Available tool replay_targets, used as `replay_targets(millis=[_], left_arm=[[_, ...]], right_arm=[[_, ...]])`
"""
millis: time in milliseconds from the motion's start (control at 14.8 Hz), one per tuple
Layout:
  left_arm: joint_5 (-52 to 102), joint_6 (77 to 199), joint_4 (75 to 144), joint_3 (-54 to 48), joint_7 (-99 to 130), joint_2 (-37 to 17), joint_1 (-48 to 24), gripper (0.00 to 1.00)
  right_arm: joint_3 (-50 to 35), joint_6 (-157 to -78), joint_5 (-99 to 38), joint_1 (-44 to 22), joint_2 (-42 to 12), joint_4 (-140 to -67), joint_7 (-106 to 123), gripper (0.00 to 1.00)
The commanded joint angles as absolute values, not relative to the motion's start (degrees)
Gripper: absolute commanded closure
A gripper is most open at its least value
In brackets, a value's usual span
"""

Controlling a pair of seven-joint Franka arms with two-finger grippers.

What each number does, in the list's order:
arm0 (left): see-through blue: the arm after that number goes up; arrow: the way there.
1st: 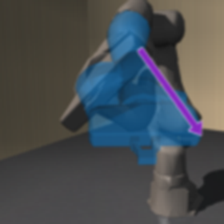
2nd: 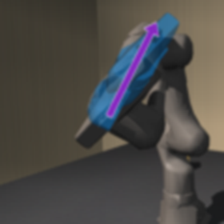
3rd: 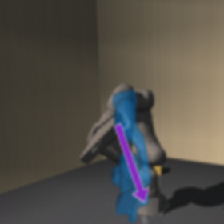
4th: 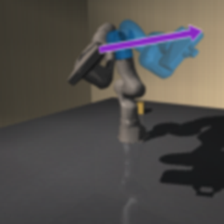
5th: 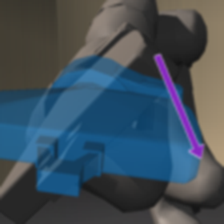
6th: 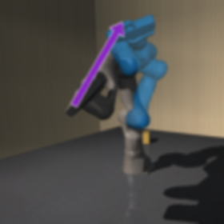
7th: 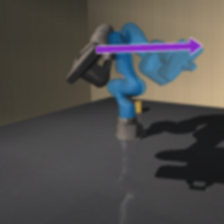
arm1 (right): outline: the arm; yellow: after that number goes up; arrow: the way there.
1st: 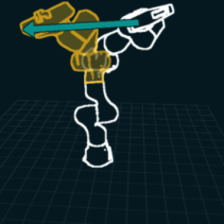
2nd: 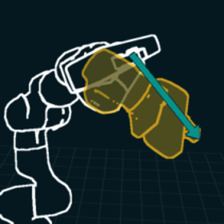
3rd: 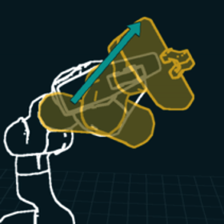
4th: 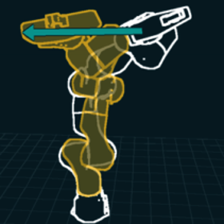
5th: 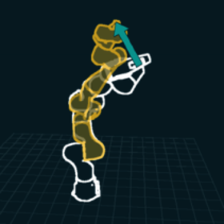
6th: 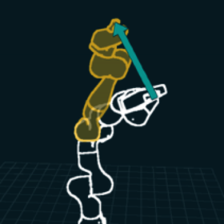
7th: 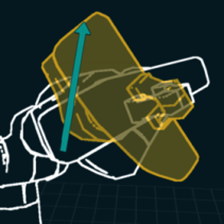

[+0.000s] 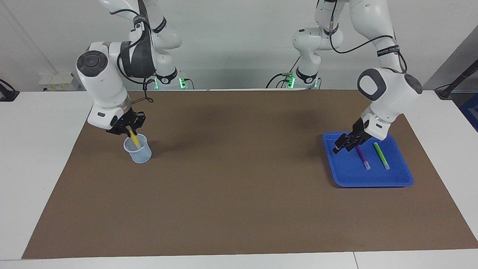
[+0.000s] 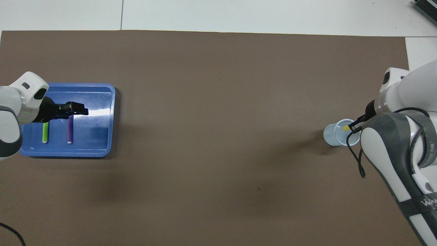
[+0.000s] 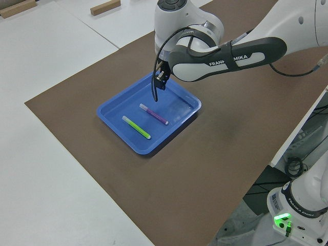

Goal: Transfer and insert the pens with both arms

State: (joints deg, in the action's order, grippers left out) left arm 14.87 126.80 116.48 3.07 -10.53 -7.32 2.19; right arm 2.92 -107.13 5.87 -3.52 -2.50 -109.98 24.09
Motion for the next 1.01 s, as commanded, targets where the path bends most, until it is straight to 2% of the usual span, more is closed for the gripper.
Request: replay_targets(millis=[0, 135, 473, 744, 947], left_arm=[[10.9, 128.75, 117.07, 2.64, -14.15, -6.68, 3.77, 0.23], [10.9, 130.6, 117.07, 2.64, -15.72, -7.9, 4.83, 0.23], [10.81, 134.03, 116.72, 2.64, -18.27, -10.81, 6.94, 0.26], [10.81, 135.79, 115.75, 2.55, -19.24, -12.83, 7.82, 0.27], [10.81, 138.68, 115.75, 2.55, -19.34, -14.76, 7.82, 0.28]], right_arm=[[2.37, -107.85, 6.86, -2.64, -0.53, -111.8, 25.31, 0.0], [2.37, -107.06, 6.86, -2.72, 0.17, -111.62, 25.4, 0.0], [1.58, -97.57, 3.88, -3.78, 4.3, -108.46, 24.35, 0.0], [0.1, -97.91, -9.64, -4.92, 5.45, -108.46, 13.49, 0.0], [-1.14, -100.36, -13.08, -9.21, 5.45, -108.46, 0.22, 0.0]])
